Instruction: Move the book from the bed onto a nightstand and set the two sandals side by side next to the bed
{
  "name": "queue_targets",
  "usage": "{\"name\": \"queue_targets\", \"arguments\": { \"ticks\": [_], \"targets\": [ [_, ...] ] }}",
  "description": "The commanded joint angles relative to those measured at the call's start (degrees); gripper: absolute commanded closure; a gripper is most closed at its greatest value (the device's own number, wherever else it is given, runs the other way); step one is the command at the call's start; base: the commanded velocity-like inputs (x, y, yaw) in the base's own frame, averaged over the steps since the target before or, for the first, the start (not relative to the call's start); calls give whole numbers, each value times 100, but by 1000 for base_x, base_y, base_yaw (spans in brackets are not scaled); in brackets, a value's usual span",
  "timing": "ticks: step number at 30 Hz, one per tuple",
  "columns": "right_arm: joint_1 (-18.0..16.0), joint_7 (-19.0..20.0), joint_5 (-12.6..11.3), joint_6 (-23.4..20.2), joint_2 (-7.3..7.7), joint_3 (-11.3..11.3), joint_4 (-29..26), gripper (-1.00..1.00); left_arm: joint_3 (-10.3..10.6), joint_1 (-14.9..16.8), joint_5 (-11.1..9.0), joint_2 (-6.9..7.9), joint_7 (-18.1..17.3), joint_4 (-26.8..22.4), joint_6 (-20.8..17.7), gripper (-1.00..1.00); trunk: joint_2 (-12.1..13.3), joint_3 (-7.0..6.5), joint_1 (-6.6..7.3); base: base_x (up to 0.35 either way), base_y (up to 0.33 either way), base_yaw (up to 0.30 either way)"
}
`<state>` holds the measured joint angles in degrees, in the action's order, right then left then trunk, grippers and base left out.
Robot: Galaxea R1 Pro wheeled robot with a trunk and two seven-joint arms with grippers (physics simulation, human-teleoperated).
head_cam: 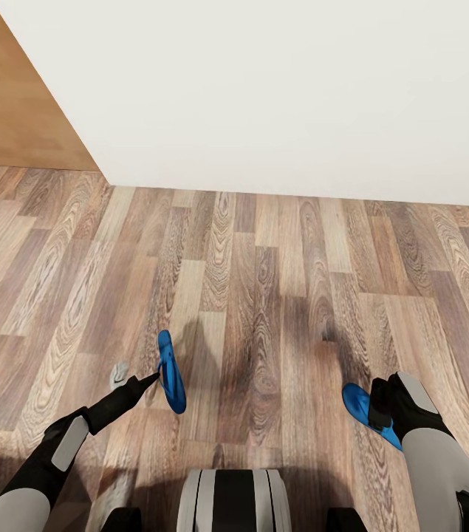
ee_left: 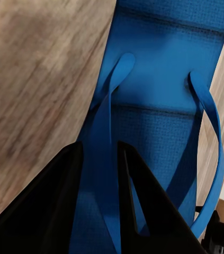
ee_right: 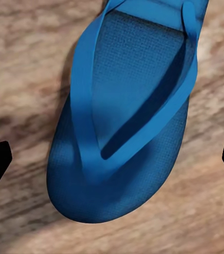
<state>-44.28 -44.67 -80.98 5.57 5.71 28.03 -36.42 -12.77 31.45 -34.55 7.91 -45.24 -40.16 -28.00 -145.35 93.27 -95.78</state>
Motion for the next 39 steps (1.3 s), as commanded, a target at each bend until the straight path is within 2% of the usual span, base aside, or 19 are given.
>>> {"name": "queue_targets", "arguments": {
  "ticks": [1, 5, 10, 14, 21, 26, 32, 39],
  "targets": [
    [-1, -7, -59, 56, 0, 1, -5, -100, -6, 2, -17, 0, 15, -1, -30, 100, -1, 3, 1, 0, 0, 0],
    [-1, -7, -62, -6, 0, 1, -4, -100, -6, 2, -17, 0, 15, -1, -30, 100, -1, 3, 1, 0, 0, 0],
    [-1, 1, -89, -537, 0, 7, 25, -100, -6, 2, -17, 0, 15, -1, -30, 100, -1, 3, 1, 0, 0, 0],
    [-1, 2, -100, -678, 0, 9, 44, -100, -6, 2, -17, 0, 15, -1, -30, 100, -1, 3, 1, 0, 0, 0],
    [-1, 2, -101, -706, 0, 9, 48, -100, -6, 2, -17, -5, 15, -1, -30, 100, -1, 3, 1, 0, 0, 0],
    [-1, 15, -101, -707, 0, 9, 48, -100, -9, 2, -11, -60, 15, -1, -30, 100, -1, 3, 1, 0, 0, 0],
    [-1, 268, -99, -707, 0, 9, 55, -100, -8, 2, -8, -78, 15, -1, -27, 100, -1, 3, 1, 0, 0, 0],
    [-1, 307, -99, -704, 0, 9, 62, -100, -8, 2, -16, -79, 15, -1, 78, 100, -1, 3, 1, 0, 0, 0]
  ]
}}
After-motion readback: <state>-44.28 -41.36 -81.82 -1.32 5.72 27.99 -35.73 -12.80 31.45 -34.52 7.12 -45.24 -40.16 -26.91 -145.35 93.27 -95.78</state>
